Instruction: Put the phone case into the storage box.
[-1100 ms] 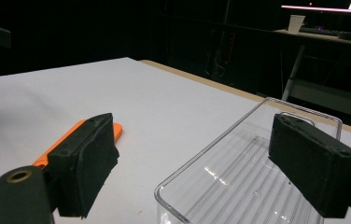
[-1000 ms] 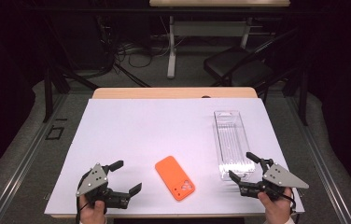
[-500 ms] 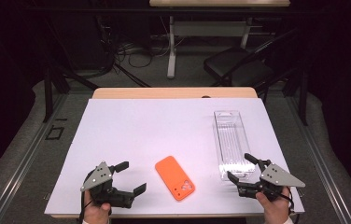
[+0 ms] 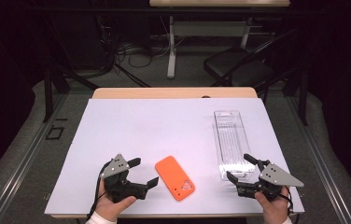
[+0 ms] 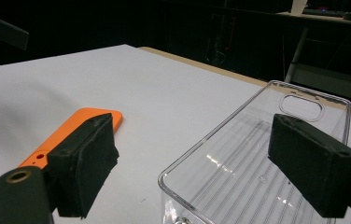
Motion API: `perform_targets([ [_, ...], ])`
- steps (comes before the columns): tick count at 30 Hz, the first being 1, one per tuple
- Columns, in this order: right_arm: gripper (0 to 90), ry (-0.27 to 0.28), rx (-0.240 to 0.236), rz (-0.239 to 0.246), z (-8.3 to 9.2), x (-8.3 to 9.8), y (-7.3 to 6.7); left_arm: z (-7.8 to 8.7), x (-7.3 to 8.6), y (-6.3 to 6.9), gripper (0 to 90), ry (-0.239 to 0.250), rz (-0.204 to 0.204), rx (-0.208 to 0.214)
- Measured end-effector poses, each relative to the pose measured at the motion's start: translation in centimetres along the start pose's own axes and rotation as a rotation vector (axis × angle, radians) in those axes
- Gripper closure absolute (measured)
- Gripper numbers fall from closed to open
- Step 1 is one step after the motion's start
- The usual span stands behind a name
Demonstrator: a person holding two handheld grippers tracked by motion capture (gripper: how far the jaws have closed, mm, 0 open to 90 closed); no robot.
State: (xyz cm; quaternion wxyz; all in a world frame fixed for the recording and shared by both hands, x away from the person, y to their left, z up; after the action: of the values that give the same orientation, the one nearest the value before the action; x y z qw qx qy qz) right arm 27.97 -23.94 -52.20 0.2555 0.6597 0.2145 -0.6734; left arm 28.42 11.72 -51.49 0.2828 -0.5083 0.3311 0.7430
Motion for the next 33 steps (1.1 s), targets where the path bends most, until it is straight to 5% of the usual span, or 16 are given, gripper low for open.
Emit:
perform_targets([
  [8,14.5,-0.004,0.005,0.001,0.0,0.0,0.0,-1.8,-0.7,0.5,16.6,-0.025,0.006,-0.024],
  [10,14.5,-0.005,0.005,0.004,0.0,0.0,0.0,-2.2,-0.8,0.7,30.0,-0.029,-0.006,-0.034],
  [17,14.4,-0.002,0.004,0.007,0.0,0.0,-0.1,-3.3,-0.5,1.0,55.0,-0.019,-0.006,-0.061],
  [33,14.5,-0.015,-0.006,0.010,-0.1,0.2,-0.2,-7.5,0.8,2.3,64.2,-0.098,-0.008,0.000],
])
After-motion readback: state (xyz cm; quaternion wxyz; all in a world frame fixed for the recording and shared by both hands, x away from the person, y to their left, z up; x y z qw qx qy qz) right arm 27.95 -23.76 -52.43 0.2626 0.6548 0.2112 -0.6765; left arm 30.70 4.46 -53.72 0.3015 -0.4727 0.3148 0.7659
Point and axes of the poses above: each handheld gripper's, and its own axes: z roughly backward along the jaws, x roughly out of its underside, y roughly to its right, the point moved 5 cm from there along -z, roughly forward along the jaws, and after that the axes turned 10 degrees about y, right-handed, at the moved point
